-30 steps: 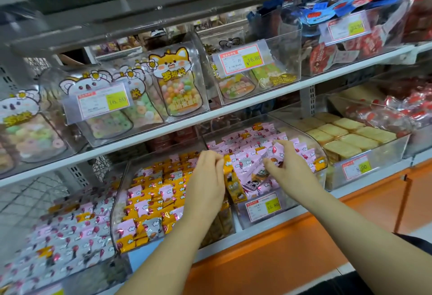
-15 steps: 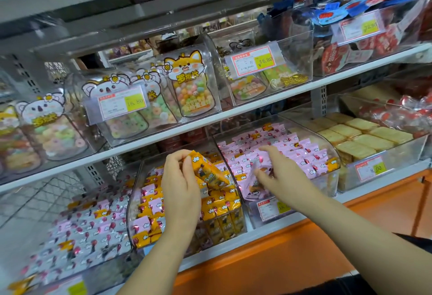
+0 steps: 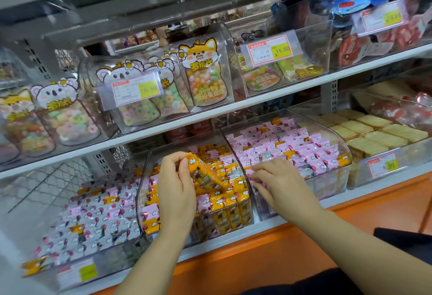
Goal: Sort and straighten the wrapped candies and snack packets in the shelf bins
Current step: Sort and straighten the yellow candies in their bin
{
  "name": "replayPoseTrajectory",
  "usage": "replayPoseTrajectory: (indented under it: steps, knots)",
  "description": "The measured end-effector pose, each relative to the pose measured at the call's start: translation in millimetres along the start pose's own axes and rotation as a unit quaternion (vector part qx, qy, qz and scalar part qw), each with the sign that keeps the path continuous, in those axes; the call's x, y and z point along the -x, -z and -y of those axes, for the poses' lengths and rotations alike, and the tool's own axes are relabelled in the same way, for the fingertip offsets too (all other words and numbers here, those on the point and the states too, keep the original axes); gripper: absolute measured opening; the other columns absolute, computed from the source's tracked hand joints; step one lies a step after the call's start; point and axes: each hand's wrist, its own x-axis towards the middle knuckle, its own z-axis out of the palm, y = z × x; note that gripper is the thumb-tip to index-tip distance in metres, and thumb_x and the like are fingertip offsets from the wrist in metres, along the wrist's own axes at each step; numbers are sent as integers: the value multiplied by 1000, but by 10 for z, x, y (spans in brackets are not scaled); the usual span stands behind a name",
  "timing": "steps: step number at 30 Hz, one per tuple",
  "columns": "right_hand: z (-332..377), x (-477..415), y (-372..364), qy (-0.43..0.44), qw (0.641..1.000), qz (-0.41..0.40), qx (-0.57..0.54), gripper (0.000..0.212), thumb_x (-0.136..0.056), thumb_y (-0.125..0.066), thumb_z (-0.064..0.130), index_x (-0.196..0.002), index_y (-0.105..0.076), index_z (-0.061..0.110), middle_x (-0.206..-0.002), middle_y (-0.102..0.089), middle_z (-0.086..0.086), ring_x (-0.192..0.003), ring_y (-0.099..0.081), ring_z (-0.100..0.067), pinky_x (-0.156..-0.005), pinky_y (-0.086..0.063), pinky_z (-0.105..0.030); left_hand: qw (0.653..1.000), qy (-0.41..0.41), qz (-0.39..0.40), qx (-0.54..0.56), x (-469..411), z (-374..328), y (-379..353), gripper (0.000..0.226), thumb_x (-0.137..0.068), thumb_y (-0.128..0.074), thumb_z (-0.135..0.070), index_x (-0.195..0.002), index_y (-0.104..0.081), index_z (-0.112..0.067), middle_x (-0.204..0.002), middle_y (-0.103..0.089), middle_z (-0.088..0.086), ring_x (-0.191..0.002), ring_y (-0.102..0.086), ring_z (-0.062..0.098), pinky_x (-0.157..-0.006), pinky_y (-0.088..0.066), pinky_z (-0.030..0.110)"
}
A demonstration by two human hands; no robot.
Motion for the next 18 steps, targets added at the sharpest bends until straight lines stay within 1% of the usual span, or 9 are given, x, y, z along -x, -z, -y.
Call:
replayPoseTrajectory:
  steps: [2, 3, 6, 8, 11, 12, 14, 16, 18]
  knots:
    - [3, 39, -28, -20, 999, 24, 17, 22, -81, -51, 29, -79, -71, 19, -80, -68, 5, -74, -61, -20, -85, -32, -29, 1000, 6, -7, -1, 29, 23, 48, 14, -99, -40, -13, -101, -49, -23, -92, -53, -14, -88, -51, -5, -73, -37, 5]
    - [12, 36, -26, -29, 999, 31, 21, 20, -79, -53, 28, -76, -71, 19, -75, -68, 6, -72, -60, -19, -85, -31, -28, 1000, 10, -11, 0, 39, 36, 77, 15, -99, -40, -12, -101, -49, -24, -93, -54, -14, -88, -51, -5, -73, -37, 5]
    - [43, -2, 8, -33, 998, 34, 28, 4, -69, -74, 21, -73, -72, 20, -67, -67, 7, -69, -58, -19, -84, -39, -31, 999, 15, -32, -4, 45, 116, 182, 14, -99, -40, -14, -102, -49, -24, -91, -55, -10, -86, -52, -1, -72, -39, 10]
    - [57, -8, 44, -41, 997, 57, 30, 15, -61, -83, 17, -71, -72, 20, -64, -67, 7, -68, -58, -20, -80, -48, -36, 999, 27, -47, -5, 44, 178, 259, 14, -100, -39, -15, -103, -49, -24, -91, -55, -9, -85, -52, 2, -72, -40, 13]
    - [82, -6, 34, -51, 995, 80, 35, 18, -59, -85, 14, -69, -70, 18, -63, -66, 6, -63, -58, -19, -76, -52, -36, 997, 41, -65, -2, 54, 232, 336, 13, -100, -39, -14, -103, -50, -22, -91, -54, -12, -83, -52, -3, -68, -38, 7]
    - [88, -30, 28, -54, 993, 96, 33, 15, -64, -82, 12, -72, -70, 17, -67, -67, 4, -64, -59, -19, -81, -53, -37, 997, 44, -68, 1, 60, 235, 350, 13, -99, -39, -13, -102, -49, -22, -91, -54, -12, -81, -52, -3, -66, -38, 7]
    - [72, -121, 33, -71, 988, 134, 13, 9, -82, -68, 13, -90, -69, 14, -88, -70, 0, -79, -61, -20, -95, -45, -34, 996, 46, -70, 4, 63, 222, 357, 14, -99, -39, -14, -101, -48, -24, -90, -54, -11, -80, -53, 0, -66, -40, 10]
    - [36, -172, 36, -97, 979, 179, -23, 13, -91, -57, 16, -103, -62, 15, -103, -65, -1, -91, -57, -18, -87, -40, -26, 997, 40, -68, 3, 66, 217, 344, 13, -99, -39, -16, -101, -48, -26, -90, -55, -11, -82, -54, 5, -68, -40, 16]
    - [14, -173, 17, -107, 974, 196, -41, 12, -92, -56, 16, -104, -57, 15, -103, -63, -1, -89, -56, -17, -72, -40, -24, 997, 38, -63, 7, 74, 210, 330, 13, -99, -39, -18, -101, -48, -27, -90, -56, -12, -83, -54, 7, -69, -42, 20]
